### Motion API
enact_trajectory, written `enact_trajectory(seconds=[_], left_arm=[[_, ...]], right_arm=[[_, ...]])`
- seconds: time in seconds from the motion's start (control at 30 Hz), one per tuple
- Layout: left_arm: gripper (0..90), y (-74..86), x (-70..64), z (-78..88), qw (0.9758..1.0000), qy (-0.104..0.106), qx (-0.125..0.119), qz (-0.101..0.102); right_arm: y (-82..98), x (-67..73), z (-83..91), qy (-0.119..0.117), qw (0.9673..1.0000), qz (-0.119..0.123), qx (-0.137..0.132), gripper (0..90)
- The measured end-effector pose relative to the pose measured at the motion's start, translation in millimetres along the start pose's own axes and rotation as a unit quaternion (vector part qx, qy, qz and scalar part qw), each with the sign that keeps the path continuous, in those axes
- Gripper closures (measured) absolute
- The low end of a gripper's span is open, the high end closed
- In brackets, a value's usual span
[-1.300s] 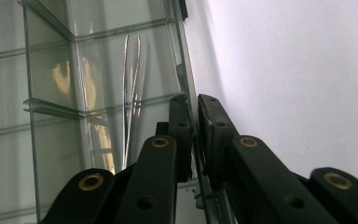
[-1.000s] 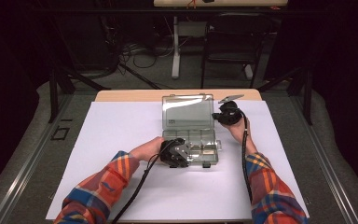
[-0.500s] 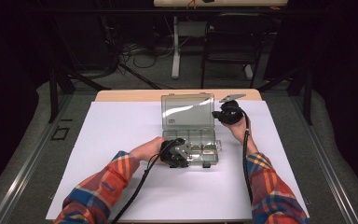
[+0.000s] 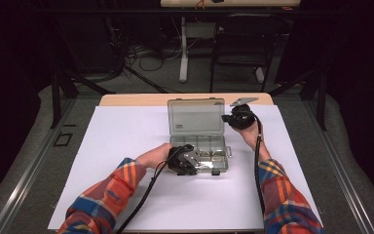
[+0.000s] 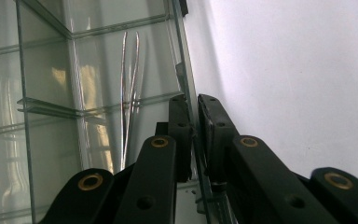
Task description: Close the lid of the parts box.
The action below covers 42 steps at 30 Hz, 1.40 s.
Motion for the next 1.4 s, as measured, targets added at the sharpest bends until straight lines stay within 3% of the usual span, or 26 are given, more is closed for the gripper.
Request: enact_trajectory(seconds=[0.87,0.97,1.03,1.1,1.2,1.33,1.4], left_arm=[[82.8,-2.3,-1.2,0.2,0.9998,-0.009,0.011,-0.011],[71.7,-5.2,-2.0,2.1,0.9997,-0.021,-0.003,-0.01],[53.4,-8.5,-1.7,5.6,0.9995,-0.027,-0.013,-0.006],[41.8,-11.4,-1.1,9.9,0.999,-0.039,-0.021,-0.002],[34.3,-13.5,0.5,18.1,0.9975,-0.064,-0.03,0.01],[19.6,-11.8,4.5,32.8,0.993,-0.102,-0.051,0.031],[15.0,-8.6,6.7,41.2,0.9879,-0.134,-0.062,0.049]], right_arm=[[-4.6,3.8,11.4,-0.016,0.9996,0.006,-0.025,90.0],[-4.1,4.5,12.9,-0.016,0.9995,0.007,-0.026,90.0],[-3.2,4.6,13.4,-0.015,0.9995,0.008,-0.026,90.0],[-2.4,4.8,14.0,-0.015,0.9995,0.009,-0.027,90.0],[-1.6,4.7,14.3,-0.015,0.9994,0.01,-0.028,90.0],[-1.0,5.4,15.1,-0.013,0.9994,0.012,-0.029,90.0],[-1.1,5.6,15.2,-0.013,0.9994,0.013,-0.03,90.0]])
Point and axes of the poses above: each handheld gripper's, and its own axes: z roughly backward along the jaws, y roughly out of its underside, x roughly to its left, the point moved 3 cm from there along -z, roughly forward along the jaws, and after that the axes turned 7 degrees about -z, right-handed, at the moved point
